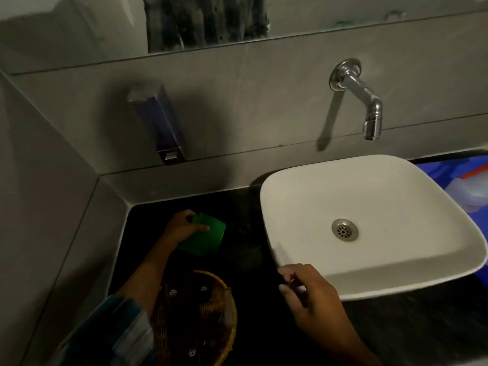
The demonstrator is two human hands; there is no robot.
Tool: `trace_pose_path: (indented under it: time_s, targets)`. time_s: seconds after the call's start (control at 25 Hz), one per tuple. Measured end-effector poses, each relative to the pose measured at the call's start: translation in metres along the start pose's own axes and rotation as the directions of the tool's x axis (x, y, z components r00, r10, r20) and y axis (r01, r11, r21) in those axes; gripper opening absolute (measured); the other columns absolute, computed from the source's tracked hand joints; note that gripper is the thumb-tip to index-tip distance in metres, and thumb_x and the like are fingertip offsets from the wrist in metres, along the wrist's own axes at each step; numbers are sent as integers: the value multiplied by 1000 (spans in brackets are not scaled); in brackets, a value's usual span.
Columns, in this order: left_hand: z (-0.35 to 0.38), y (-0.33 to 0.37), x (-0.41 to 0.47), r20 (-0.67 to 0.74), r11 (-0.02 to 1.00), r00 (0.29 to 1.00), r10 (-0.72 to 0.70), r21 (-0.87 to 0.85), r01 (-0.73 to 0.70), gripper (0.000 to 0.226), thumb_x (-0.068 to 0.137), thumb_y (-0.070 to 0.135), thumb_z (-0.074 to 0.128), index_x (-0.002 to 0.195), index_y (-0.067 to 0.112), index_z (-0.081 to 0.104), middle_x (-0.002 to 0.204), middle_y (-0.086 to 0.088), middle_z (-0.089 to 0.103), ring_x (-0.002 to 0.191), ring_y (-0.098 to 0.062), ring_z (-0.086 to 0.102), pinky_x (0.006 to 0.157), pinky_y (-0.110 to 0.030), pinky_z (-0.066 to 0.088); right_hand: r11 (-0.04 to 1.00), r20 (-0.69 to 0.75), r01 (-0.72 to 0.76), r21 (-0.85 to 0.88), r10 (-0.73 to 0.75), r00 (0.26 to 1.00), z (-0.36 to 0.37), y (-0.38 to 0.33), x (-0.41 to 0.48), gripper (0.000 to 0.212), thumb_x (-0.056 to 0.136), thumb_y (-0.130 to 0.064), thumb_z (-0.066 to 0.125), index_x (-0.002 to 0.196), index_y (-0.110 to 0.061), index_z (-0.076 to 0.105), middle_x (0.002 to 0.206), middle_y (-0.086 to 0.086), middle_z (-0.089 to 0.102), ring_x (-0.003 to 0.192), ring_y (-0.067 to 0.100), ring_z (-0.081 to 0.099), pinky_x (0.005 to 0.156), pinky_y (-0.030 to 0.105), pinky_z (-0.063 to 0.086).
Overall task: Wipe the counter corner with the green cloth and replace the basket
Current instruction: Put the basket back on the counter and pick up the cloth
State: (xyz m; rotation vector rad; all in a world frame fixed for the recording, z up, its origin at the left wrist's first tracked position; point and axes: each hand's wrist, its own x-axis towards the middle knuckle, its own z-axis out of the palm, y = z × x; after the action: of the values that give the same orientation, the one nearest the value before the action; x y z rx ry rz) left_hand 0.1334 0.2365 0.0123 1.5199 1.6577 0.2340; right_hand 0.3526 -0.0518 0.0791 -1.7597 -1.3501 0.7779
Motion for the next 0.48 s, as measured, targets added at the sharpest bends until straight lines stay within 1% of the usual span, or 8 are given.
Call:
trace_pose_path:
  time_s: [0.04, 0.12, 0.2, 0.28, 0.32, 0.4, 0.44, 0.48]
  targets:
    - [3, 9, -19, -41, 996, 997, 66, 67, -63, 54, 68, 26, 86, 112, 10, 58, 111, -12, 59, 95, -28, 60, 77, -36, 51, 999, 19, 28, 16, -28, 999, -7, 0, 4, 19, 88, -16, 65, 101, -30, 62, 95, -13, 62, 88, 6, 62, 71, 13, 49]
    - [16, 35, -65, -161, 967, 967, 195, 198, -162, 46, 68, 34, 84, 101, 21, 55, 102, -5, 61, 89, -23, 59, 71, -32, 48, 996, 19, 56, 71, -58, 998, -28, 7, 14, 20, 87, -14, 66, 99, -29, 63, 88, -14, 62, 82, 5, 61, 64, 9, 46]
    - [40, 71, -117, -249, 957, 936, 248, 215, -196, 43, 65, 42, 84, 92, 31, 53, 93, 5, 62, 83, -17, 61, 70, -32, 50, 989, -9, 2, 150, -1, 1000, -59, 20, 24, 19, 86, -16, 67, 98, -31, 64, 79, -12, 65, 76, 2, 62, 62, 9, 45]
    - [73, 119, -163, -256, 968, 936, 243, -4, -252, 42, 60, 41, 88, 86, 35, 55, 87, 9, 65, 77, -12, 65, 65, -33, 56, 982, -11, -56, 179, 59, 998, -95, 37, 34, 19, 86, -27, 68, 101, -34, 60, 80, -15, 65, 77, -2, 62, 64, 10, 46]
    - [93, 142, -181, -219, 947, 948, 232, -172, -271, 44, 57, 37, 90, 87, 33, 58, 84, 6, 69, 75, -13, 69, 61, -33, 59, 978, 21, -90, 188, 88, 996, -114, 46, 40, 28, 85, -35, 68, 110, -34, 57, 89, -18, 64, 84, -3, 62, 68, 11, 47]
    - [141, 187, -204, -89, 841, 962, 260, -468, -271, 51, 51, 37, 92, 92, 27, 63, 83, -3, 76, 74, -18, 74, 54, -30, 60, 940, 133, -194, 281, 162, 978, -158, 72, 45, 58, 78, -52, 68, 128, -33, 46, 111, -14, 60, 104, 3, 59, 85, 22, 51]
    - [169, 208, -211, -20, 794, 961, 277, -559, -240, 53, 51, 39, 92, 94, 26, 64, 86, -2, 77, 76, -18, 75, 54, -29, 59, 900, 163, -237, 367, 189, 968, -184, 86, 44, 67, 72, -57, 69, 130, -34, 45, 117, -12, 60, 110, 9, 59, 92, 29, 52]
    - [201, 228, -217, 37, 767, 957, 287, -608, -207, 51, 53, 41, 91, 95, 26, 65, 89, -3, 77, 78, -20, 75, 54, -29, 59, 838, 150, -255, 482, 208, 967, -210, 102, 41, 66, 69, -57, 71, 127, -36, 48, 119, -10, 63, 110, 13, 62, 93, 32, 54]
